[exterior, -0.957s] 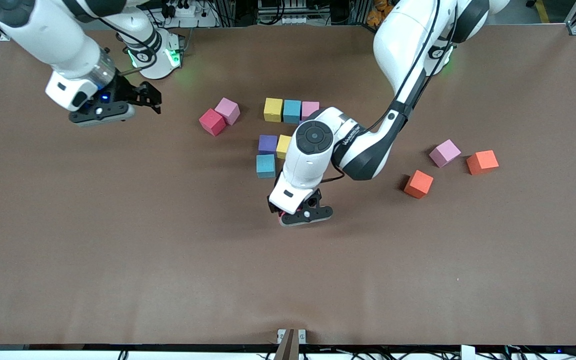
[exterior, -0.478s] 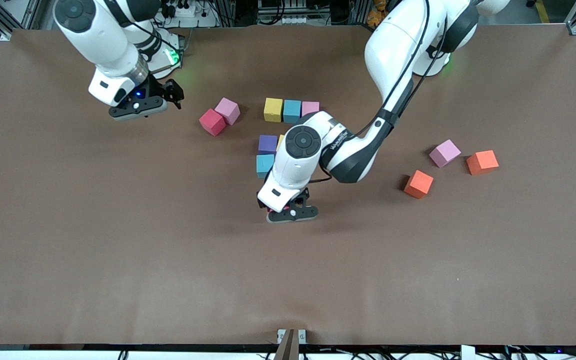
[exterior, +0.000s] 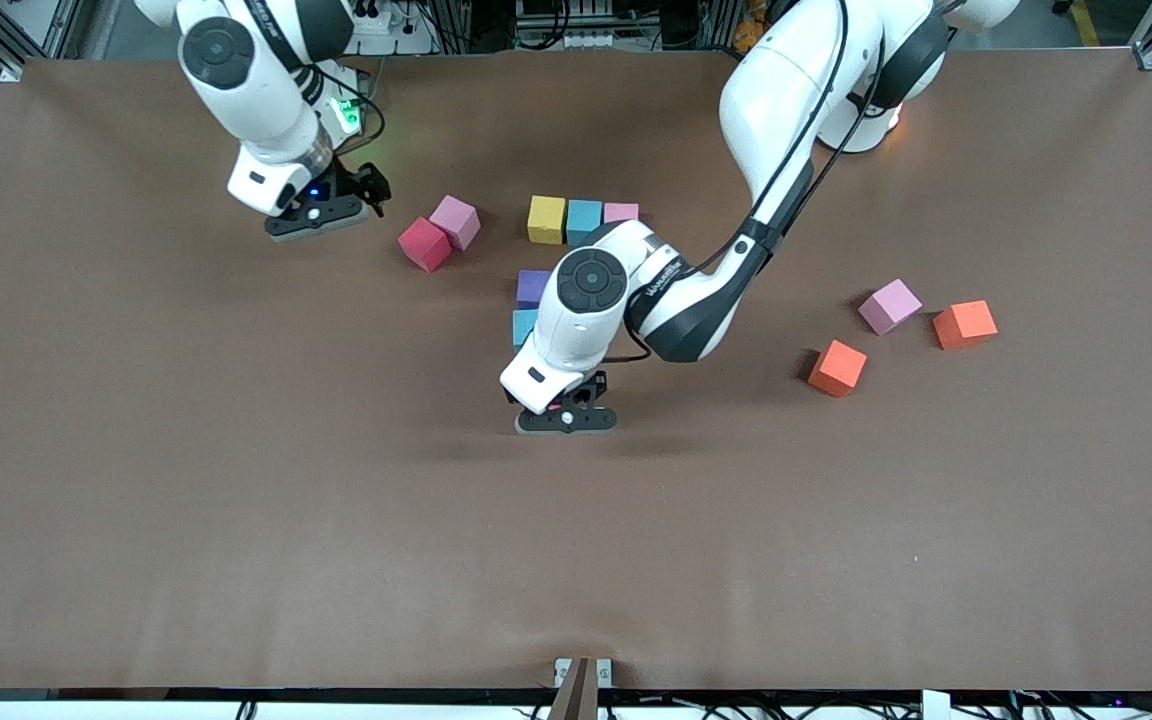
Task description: Form number 2 with 11 blocks
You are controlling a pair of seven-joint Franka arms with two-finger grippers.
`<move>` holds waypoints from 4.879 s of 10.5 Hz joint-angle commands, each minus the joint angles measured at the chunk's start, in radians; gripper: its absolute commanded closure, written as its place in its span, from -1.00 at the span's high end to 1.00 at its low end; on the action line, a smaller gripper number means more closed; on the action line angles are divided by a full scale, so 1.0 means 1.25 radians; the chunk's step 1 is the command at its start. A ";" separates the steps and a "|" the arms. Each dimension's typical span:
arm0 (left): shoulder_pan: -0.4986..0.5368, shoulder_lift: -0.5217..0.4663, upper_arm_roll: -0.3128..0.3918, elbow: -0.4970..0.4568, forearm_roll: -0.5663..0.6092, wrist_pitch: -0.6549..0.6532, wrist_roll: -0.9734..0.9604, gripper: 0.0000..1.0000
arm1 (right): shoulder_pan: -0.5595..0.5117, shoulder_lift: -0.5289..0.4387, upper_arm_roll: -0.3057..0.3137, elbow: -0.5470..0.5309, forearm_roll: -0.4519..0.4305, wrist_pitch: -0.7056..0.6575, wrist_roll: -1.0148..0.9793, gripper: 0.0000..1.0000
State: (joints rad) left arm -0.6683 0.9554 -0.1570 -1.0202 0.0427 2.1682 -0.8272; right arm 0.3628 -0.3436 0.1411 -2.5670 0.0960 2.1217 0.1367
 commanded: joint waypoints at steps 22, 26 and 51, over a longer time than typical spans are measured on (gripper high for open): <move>-0.047 0.081 0.007 0.020 -0.024 0.029 0.020 -1.00 | 0.110 0.341 0.000 -0.017 -0.077 0.237 -0.160 1.00; -0.049 0.085 0.008 0.017 -0.073 0.029 -0.001 -1.00 | 0.112 0.362 0.000 -0.017 -0.077 0.262 -0.154 1.00; -0.074 0.091 0.015 -0.005 -0.067 0.025 0.005 -1.00 | 0.137 0.363 0.004 0.021 -0.063 0.221 -0.111 1.00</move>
State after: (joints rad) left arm -0.7428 1.0582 -0.1531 -1.0243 -0.0261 2.1666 -0.8253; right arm 0.5220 0.1091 0.1450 -2.5384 0.0186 2.3947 -0.0294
